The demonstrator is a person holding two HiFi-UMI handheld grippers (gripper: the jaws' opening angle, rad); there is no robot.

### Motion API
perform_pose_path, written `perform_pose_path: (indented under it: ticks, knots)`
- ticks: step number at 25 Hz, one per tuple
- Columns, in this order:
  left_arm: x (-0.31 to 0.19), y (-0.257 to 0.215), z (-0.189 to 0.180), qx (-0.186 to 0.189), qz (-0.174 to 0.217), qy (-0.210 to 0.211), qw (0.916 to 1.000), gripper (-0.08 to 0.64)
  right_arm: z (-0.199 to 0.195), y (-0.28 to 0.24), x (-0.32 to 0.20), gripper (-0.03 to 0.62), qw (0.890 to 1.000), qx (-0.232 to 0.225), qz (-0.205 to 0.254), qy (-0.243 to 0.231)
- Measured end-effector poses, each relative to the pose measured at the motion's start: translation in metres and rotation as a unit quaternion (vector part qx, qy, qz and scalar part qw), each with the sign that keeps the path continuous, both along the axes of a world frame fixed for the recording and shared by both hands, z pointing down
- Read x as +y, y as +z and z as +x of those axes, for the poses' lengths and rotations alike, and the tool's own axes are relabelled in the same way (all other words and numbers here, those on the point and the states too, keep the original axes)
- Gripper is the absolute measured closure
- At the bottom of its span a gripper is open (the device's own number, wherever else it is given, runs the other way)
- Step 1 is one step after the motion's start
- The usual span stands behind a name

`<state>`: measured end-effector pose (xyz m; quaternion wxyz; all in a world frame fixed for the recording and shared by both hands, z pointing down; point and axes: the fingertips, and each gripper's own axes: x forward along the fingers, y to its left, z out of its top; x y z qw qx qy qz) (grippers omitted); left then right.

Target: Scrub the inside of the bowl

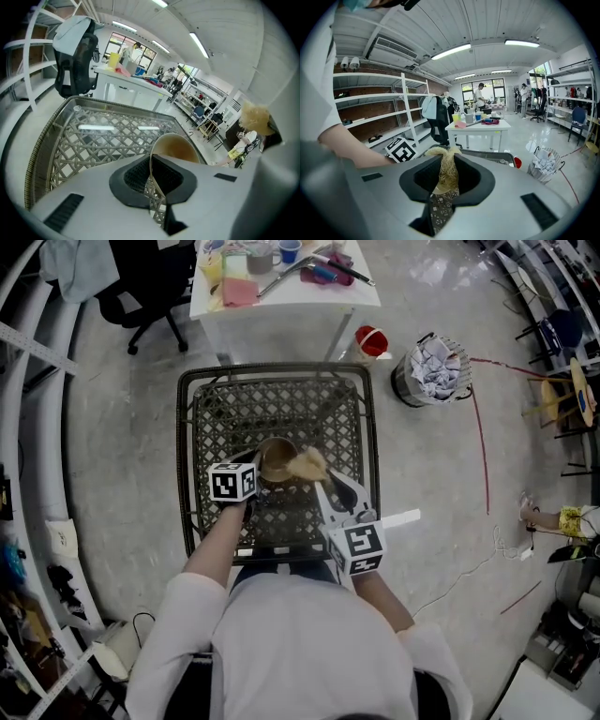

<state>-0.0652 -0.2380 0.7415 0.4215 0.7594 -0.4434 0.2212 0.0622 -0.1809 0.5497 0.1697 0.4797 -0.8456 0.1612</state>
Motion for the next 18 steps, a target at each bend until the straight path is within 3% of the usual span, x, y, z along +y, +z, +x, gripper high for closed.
perform_pose_path:
  ticks: [18]
  knots:
    - [0.005, -0.115, 0.006, 0.010, 0.120, 0.002, 0.9927, 0.517, -0.027, -0.041, 0.006, 0.503, 0.998, -0.014, 0.055, -0.033]
